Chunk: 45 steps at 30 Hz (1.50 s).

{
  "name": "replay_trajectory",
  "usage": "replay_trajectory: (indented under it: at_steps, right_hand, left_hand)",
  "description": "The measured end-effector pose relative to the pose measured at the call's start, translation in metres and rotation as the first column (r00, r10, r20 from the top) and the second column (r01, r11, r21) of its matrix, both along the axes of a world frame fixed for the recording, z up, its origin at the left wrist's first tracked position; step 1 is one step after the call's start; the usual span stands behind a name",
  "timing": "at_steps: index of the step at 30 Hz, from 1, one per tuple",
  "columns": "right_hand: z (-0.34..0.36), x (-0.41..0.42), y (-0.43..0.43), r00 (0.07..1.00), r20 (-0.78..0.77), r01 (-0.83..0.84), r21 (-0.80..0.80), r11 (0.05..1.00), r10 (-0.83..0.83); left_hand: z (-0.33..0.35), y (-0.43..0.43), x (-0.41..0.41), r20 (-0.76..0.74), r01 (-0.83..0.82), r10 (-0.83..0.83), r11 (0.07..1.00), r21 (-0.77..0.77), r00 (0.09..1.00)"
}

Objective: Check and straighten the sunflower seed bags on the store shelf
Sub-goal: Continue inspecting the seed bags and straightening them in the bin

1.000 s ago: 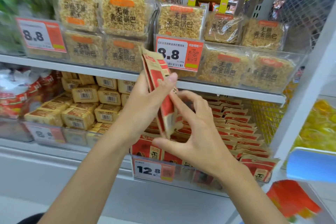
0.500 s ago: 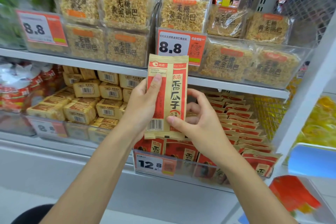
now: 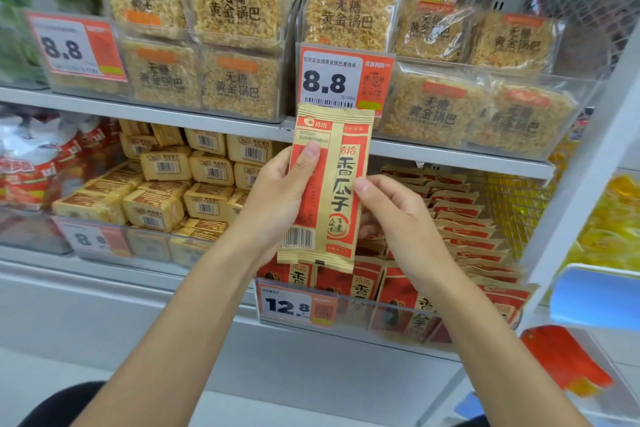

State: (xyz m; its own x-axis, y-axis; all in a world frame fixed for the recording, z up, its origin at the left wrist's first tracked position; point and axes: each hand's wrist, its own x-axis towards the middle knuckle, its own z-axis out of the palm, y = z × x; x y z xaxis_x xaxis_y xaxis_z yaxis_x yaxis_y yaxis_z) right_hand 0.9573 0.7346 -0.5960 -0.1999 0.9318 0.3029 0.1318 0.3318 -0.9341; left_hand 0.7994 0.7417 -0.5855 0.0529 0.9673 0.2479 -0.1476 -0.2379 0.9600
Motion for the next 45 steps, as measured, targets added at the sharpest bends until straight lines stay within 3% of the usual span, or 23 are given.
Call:
replay_trajectory:
  at_steps: [5, 10, 15, 17, 22, 26, 30, 37, 41, 45]
  right_hand:
    - [0.006, 0.005, 0.002, 0.97, -0.209, 0.138, 0.062, 0.988, -0.123]
    - [0.009, 0.011, 0.004, 0.943, -0.317, 0.116, 0.037, 0.993, -0.098]
    - [0.01, 0.012, 0.005, 0.93, -0.368, 0.014, 0.018, 1.0, -0.006]
    - [0.014, 0.014, 0.006, 0.93, -0.367, -0.01, 0.026, 1.0, 0.019]
    - [0.018, 0.023, 0.008, 0.956, -0.29, -0.039, -0.011, 0.999, 0.034]
    - [0.02, 0.032, 0.011, 0.908, -0.418, -0.029, -0.104, 0.994, -0.017]
    - [0.024, 0.041, 0.01, 0.981, -0.194, 0.037, 0.057, 0.998, -0.025]
    - [0.048, 0.071, -0.003, 0.999, 0.046, 0.013, 0.233, 0.972, -0.024]
    - [0.041, 0.078, 0.002, 0.928, 0.241, 0.132, 0.504, 0.854, -0.285]
    - [0.017, 0.083, 0.021, 0.832, 0.42, 0.094, 0.536, 0.839, -0.362]
  left_hand:
    - [0.001, -0.002, 0.002, -0.147, 0.151, -0.156, 0.988, -0.041, 0.977]
    - [0.004, -0.007, 0.001, 0.071, 0.298, -0.289, 0.923, -0.246, 0.955]
    - [0.002, -0.008, -0.011, 0.133, 0.541, -0.526, 0.788, -0.295, 0.84]
    - [0.005, -0.008, -0.011, 0.112, 0.498, -0.488, 0.82, -0.282, 0.866]
    - [0.014, -0.008, -0.002, -0.236, 0.152, -0.193, 0.972, -0.18, 0.952]
    - [0.018, 0.0, -0.007, -0.562, -0.033, 0.12, 0.986, 0.162, 0.819]
    - [0.03, 0.007, 0.0, -0.672, 0.04, 0.153, 0.964, 0.262, 0.725]
    - [0.047, 0.012, 0.022, -0.743, 0.19, 0.235, 0.879, 0.438, 0.627]
    - [0.039, 0.024, -0.003, -0.853, 0.088, 0.125, 0.977, 0.196, 0.506]
    - [0.024, 0.041, -0.029, -0.92, 0.02, 0.049, 0.998, 0.062, 0.39]
